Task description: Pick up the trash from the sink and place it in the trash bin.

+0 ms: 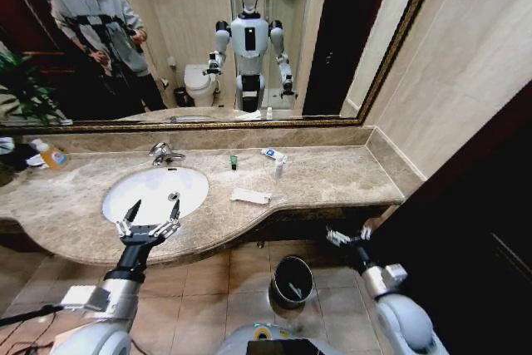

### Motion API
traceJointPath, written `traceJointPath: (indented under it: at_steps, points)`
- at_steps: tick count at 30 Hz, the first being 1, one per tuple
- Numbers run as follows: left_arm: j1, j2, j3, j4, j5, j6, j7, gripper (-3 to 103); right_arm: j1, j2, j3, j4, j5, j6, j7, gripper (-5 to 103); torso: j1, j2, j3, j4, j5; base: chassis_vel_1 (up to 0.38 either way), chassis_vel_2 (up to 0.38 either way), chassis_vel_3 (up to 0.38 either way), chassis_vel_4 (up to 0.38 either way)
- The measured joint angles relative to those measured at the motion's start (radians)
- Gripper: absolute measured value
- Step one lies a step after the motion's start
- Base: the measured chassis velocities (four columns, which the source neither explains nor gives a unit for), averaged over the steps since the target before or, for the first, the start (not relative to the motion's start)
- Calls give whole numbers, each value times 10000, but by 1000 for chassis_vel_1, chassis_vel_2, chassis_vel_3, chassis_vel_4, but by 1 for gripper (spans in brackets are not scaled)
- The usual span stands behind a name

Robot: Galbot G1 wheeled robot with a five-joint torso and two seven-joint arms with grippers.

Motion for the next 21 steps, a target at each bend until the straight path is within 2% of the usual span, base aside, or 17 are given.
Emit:
traceJointPath:
  at_steps: [5,11,21]
  points:
    - [0,0,0,0,0,-1,0,100,1580,-332,-671,-634,-488,-354,-138,100,1,0,1,1,2,0,0,0,0]
    - [1,0,-1,0,0,0,0,100,3256,-581,-1455,-1699,-644,-723,-299,100,1,0,1,0,-2,0,0,0,0]
    - [1,0,-1,0,1,-1,-2,100,5364,-385,-3247,-3999,-610,-870,-340,100,1,-1,1,-1,-1,0,0,0,0]
